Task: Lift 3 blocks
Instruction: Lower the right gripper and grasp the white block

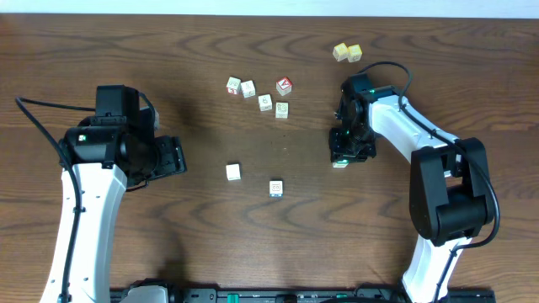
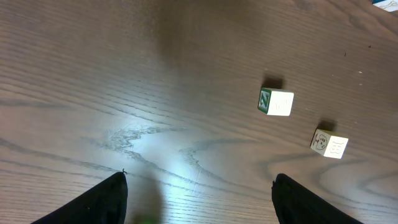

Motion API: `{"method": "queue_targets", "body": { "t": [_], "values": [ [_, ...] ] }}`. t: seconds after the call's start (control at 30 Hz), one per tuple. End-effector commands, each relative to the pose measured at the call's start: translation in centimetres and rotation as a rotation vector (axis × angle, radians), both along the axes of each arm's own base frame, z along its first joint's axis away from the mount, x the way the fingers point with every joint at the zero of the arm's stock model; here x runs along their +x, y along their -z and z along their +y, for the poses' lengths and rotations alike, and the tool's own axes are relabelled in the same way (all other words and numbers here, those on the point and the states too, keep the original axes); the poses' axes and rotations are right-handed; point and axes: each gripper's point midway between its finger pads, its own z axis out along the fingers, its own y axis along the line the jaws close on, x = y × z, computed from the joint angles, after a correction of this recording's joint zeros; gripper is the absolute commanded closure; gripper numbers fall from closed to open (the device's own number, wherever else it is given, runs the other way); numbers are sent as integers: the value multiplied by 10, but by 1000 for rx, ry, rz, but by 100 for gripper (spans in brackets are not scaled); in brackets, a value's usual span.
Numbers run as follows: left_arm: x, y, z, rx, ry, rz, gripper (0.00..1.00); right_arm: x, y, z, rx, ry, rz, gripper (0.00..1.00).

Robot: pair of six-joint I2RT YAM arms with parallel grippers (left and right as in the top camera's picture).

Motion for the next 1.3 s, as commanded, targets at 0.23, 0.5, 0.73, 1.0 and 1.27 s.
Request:
{"method": "queue_targets", "body": {
  "t": [0.23,0.5,0.73,1.0,1.27],
  "values": [
    [4,-7,2,19,17,-21,25,20,1,-15,-94,-10,-83,71],
    [4,-7,2,19,17,-21,25,20,-12,-12,-115,-28,-74,70],
    [4,-7,2,18,17,-21,25,19,-18,-3,-142,-41,-76,69],
    [4,-7,2,19,17,-21,25,19,-9,-6,-181,-3,-77,71],
    [4,-7,2,19,17,-21,25,15,-3,-6,-181,37,-66,70]
  ]
}}
